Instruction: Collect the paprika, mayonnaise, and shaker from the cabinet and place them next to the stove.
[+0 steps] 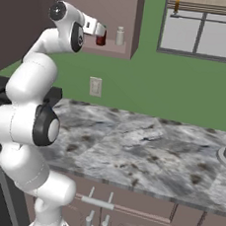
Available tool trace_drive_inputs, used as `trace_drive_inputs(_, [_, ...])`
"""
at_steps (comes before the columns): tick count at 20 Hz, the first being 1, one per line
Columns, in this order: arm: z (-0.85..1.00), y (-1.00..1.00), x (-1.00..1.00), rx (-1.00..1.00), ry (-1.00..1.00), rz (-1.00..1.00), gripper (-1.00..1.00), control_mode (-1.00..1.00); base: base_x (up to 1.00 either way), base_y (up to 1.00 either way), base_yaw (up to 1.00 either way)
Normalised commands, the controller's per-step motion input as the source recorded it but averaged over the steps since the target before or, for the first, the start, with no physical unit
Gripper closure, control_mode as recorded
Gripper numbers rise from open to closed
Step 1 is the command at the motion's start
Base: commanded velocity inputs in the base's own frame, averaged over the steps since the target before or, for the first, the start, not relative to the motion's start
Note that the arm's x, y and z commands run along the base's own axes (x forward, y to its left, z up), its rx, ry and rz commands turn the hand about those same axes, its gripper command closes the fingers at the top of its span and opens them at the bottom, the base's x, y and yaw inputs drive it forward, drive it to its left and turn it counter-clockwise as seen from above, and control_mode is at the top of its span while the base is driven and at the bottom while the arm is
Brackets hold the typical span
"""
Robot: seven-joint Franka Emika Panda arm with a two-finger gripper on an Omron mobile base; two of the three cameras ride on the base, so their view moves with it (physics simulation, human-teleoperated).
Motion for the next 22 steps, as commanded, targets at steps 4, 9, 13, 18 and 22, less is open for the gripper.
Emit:
trace_drive_inputs(4, [0.0, 0.0, 0.22, 0.0, 0.04, -0.02, -1.0, -1.0, 0.0, 0.0, 0.0])
trace_drive_inputs(9, [-0.02, 0.0, 0.18, 0.0, 0.04, -0.05, -1.0, -1.0, 0.0, 0.0, 0.0])
trace_drive_inputs(13, [-0.05, 0.0, 0.17, 0.0, 0.05, -0.04, -1.0, -1.0, 0.0, 0.0, 0.0])
trace_drive_inputs(18, [-0.08, 0.0, 0.18, 0.0, 0.06, -0.03, -1.0, -1.0, 0.0, 0.0, 0.0])
trace_drive_inputs(22, [-0.07, 0.0, 0.2, 0.0, 0.06, -0.02, -1.0, -1.0, 0.0, 0.0, 0.0])
